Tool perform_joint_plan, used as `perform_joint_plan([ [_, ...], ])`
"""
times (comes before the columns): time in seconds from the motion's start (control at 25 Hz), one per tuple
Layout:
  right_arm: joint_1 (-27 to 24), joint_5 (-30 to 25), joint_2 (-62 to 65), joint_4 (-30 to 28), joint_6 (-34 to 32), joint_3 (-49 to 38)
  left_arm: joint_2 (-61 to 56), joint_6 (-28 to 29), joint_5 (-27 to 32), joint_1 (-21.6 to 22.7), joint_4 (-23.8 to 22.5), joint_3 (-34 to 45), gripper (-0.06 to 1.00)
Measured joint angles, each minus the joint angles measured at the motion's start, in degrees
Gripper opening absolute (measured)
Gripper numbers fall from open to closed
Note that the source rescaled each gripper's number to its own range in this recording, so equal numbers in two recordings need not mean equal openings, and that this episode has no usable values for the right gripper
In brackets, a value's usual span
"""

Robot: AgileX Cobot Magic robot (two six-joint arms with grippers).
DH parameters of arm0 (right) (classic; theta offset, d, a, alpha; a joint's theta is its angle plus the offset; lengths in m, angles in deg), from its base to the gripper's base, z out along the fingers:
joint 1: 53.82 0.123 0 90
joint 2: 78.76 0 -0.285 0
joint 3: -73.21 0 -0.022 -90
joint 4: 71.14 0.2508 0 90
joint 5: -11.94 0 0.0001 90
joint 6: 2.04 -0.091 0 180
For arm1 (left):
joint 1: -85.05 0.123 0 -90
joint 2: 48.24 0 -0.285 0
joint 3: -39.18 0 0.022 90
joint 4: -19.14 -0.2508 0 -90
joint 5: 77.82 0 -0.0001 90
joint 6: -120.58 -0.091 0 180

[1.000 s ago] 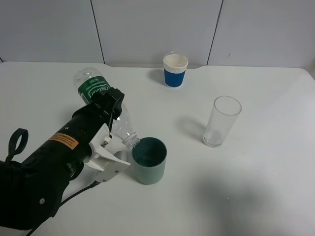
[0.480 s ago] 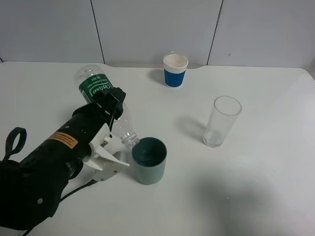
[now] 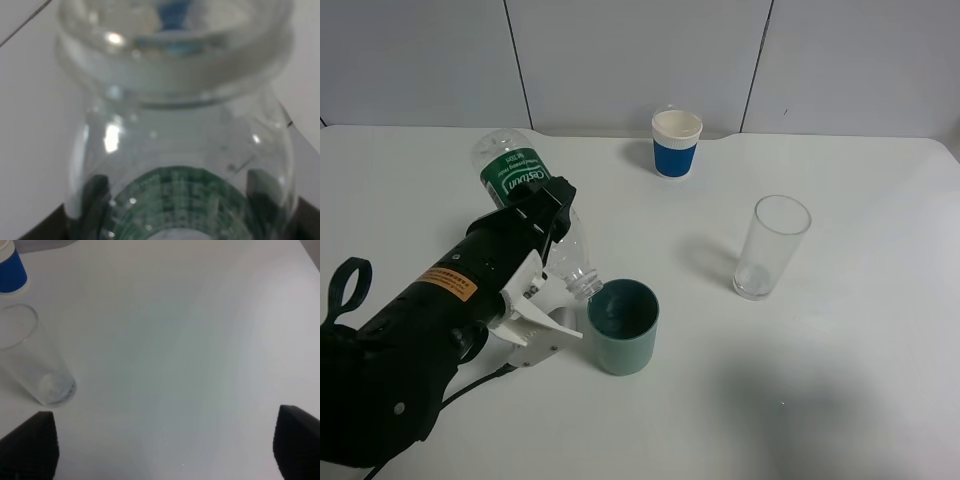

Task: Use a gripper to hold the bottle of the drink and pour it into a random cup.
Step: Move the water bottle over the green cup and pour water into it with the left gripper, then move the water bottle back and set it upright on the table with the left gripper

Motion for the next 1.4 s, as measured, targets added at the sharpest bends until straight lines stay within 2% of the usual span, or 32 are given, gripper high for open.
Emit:
perform_joint_plan([
  [0.24, 0.00, 0.00, 0.00, 0.00, 0.00, 0.00, 0.00, 1.85, 0.00, 0.00, 0.00, 0.00, 0.00],
  [0.32, 0.00, 0.00, 0.00, 0.00, 0.00, 0.00, 0.00, 6.05, 0.00, 0.00, 0.00, 0.00, 0.00],
  [0.36, 0.00, 0.00, 0.00, 0.00, 0.00, 0.00, -0.15, 10.68, 0.00, 0.00, 0.00, 0.05, 0.00],
  [1.0, 0.00, 0.00, 0.00, 0.00, 0.00, 0.00, -10.05, 48.68, 0.05, 0.00, -0.59, 0.15, 0.00],
  [1.28, 0.00, 0.00, 0.00, 0.00, 0.00, 0.00, -13.01, 59.82, 0.05, 0.15, -2.73, 0.20, 0.00],
  [1.4, 0.00, 0.00, 0.00, 0.00, 0.00, 0.00, -14.58, 65.85, 0.74, 1.68, -5.17, 0.20, 0.00],
])
